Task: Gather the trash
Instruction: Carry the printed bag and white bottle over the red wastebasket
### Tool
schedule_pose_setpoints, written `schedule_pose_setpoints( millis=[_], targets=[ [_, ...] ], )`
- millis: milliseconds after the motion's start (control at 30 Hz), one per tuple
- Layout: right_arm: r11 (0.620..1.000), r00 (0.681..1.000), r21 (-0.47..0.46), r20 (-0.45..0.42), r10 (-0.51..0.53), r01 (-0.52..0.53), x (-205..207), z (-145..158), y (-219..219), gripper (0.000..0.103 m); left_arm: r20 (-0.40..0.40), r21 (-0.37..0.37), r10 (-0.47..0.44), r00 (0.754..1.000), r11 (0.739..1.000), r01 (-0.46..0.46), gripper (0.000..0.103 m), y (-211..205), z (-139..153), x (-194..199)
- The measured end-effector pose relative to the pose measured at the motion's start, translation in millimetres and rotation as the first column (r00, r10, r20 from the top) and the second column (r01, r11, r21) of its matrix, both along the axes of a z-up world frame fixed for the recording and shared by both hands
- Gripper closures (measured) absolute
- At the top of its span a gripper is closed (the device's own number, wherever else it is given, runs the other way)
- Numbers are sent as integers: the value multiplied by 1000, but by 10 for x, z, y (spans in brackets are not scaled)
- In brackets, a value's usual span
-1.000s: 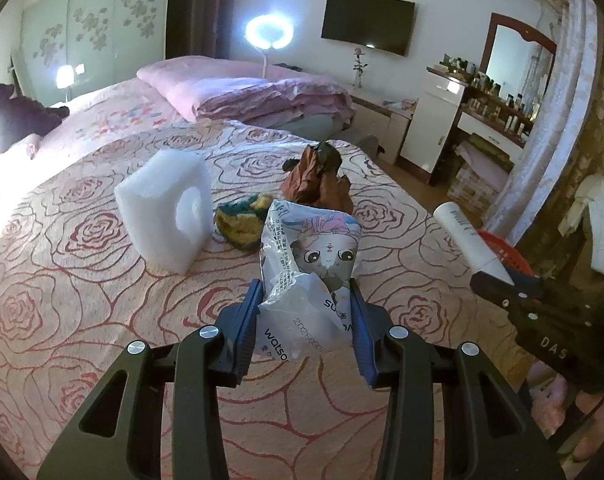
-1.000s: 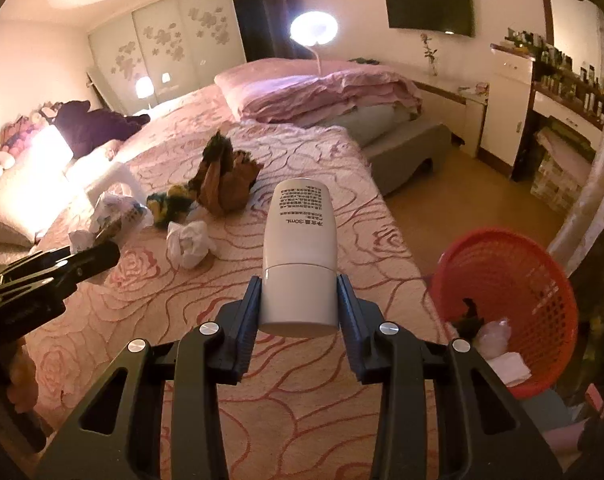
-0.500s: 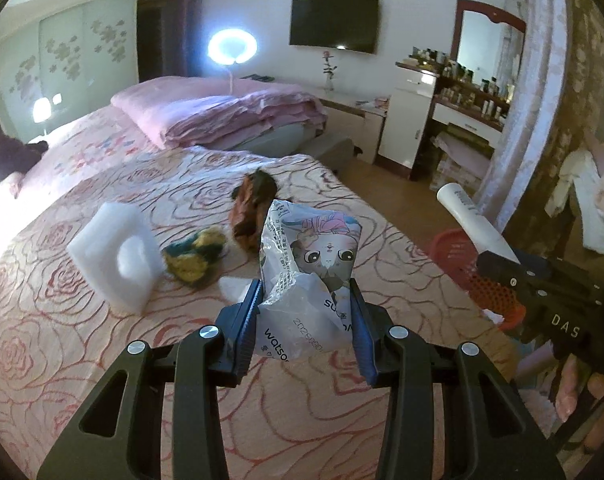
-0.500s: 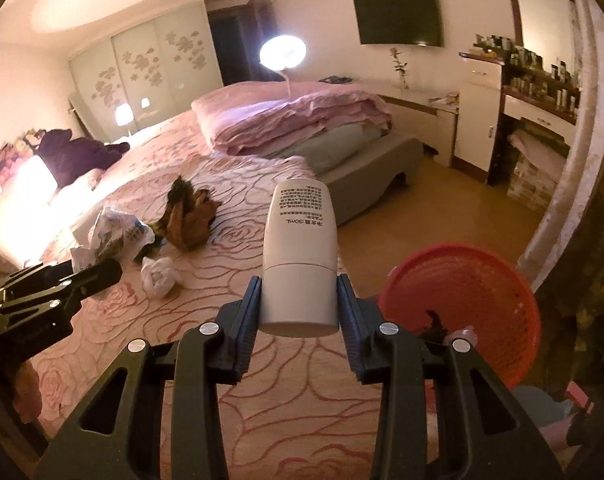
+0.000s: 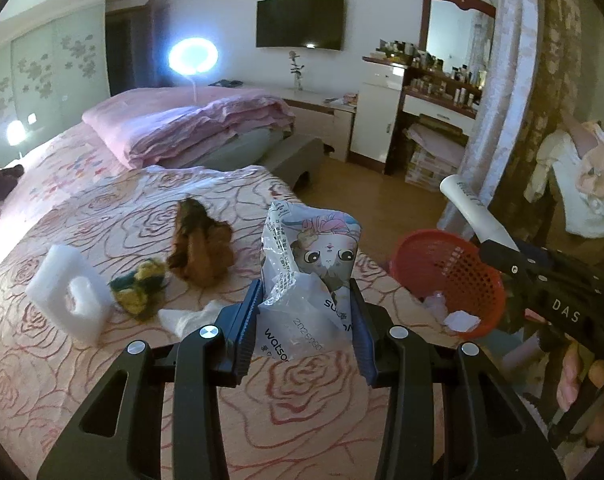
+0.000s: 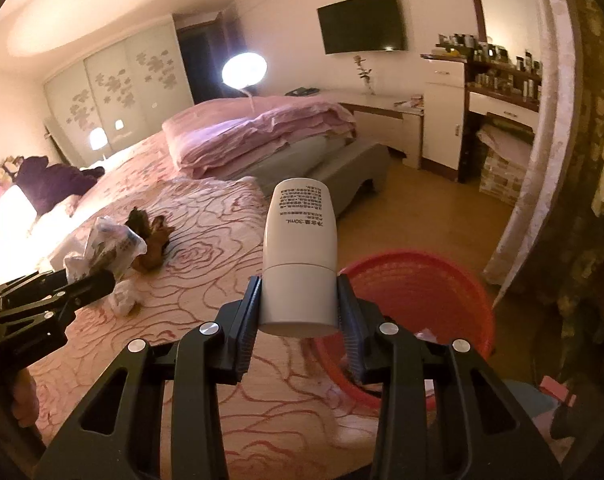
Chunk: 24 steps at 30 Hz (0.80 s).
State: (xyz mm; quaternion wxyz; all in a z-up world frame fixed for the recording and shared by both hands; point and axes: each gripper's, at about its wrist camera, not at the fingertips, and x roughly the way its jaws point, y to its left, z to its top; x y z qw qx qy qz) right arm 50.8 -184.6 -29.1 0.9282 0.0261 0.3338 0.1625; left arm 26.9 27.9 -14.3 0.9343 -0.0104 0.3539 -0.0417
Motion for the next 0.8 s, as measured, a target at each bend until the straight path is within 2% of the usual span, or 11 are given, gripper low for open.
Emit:
schedule_pose_setpoints(
  millis=[400,800],
  targets=[
    [995,995,-2,-15,-98,98,85,-95,-451,67,-22,17,-100,995,995,100,64,-452,-23,238],
    [984,981,-13,-73,-180,179,252,-318,-819,67,-116,-25,-222,968,975,220,64,-995,-289,665]
  ],
)
